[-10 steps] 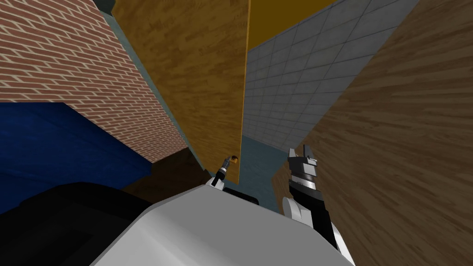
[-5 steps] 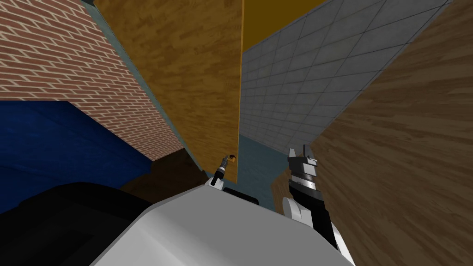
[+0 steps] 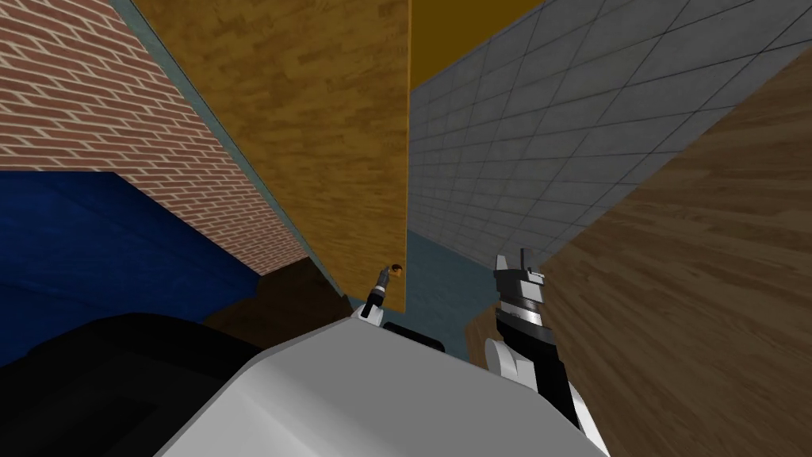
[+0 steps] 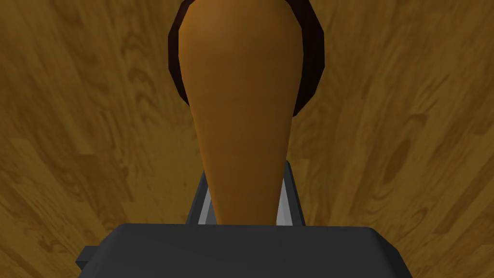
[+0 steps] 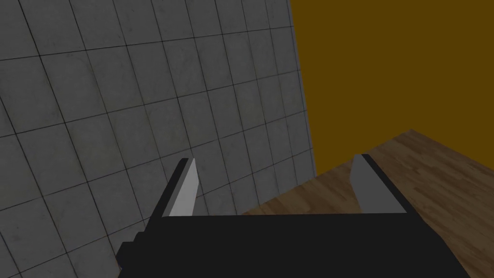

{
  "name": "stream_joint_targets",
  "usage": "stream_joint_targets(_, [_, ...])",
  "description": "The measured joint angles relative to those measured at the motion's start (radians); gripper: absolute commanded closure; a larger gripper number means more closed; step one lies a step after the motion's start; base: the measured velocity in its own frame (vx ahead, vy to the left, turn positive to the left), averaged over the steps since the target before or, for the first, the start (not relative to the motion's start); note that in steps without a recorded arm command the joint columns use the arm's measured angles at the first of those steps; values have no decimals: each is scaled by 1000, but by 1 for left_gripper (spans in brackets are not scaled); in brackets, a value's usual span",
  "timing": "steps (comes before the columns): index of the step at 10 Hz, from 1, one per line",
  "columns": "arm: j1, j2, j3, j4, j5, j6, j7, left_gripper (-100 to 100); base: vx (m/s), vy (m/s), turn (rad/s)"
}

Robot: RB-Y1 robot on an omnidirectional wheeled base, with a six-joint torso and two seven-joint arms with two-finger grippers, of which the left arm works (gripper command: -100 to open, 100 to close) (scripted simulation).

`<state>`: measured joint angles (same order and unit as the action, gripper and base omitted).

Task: Push the door open

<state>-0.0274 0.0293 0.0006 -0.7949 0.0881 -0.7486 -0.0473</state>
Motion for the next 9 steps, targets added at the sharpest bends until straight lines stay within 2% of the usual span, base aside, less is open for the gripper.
stream_joint_targets(4, [12,16,21,-5,11,9,-18,100,207,-39,57])
stream_joint_targets(7, [-14,31,53,34,26,-16,-34,100,212,-32,62])
stream_joint_targets(8, [-16,35,59,29,29,-16,-37,100,55,2,-9])
stream_joint_targets(9, [-2,32,60,-4,29,-3,-41,100,126,-32,91])
